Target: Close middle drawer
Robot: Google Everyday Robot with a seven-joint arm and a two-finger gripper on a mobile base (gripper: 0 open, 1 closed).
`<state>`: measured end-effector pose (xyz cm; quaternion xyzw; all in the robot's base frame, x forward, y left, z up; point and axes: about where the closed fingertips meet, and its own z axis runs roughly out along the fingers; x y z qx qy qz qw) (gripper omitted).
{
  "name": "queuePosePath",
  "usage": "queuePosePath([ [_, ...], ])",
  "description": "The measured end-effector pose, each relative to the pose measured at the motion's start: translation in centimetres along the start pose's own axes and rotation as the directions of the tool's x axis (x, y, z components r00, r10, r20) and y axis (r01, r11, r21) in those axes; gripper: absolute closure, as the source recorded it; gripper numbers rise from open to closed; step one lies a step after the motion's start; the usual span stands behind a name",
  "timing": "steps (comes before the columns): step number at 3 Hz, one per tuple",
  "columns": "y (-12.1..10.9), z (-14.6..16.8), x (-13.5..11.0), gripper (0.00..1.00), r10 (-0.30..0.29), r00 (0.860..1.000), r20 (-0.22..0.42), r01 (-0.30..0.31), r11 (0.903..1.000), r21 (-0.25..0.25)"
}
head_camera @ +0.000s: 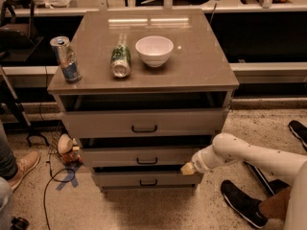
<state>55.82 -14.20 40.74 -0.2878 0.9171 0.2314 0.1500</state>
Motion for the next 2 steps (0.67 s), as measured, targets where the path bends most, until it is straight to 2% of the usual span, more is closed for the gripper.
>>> queuePosePath([
  [1,0.0,0.0,0.0,1.00,0.000,1.000,0.000,0.000,1.0000,0.000],
  [2,-1.1,-1.8,0.3,1.00,0.022,1.000,0.006,-0.022,0.9988,0.043],
])
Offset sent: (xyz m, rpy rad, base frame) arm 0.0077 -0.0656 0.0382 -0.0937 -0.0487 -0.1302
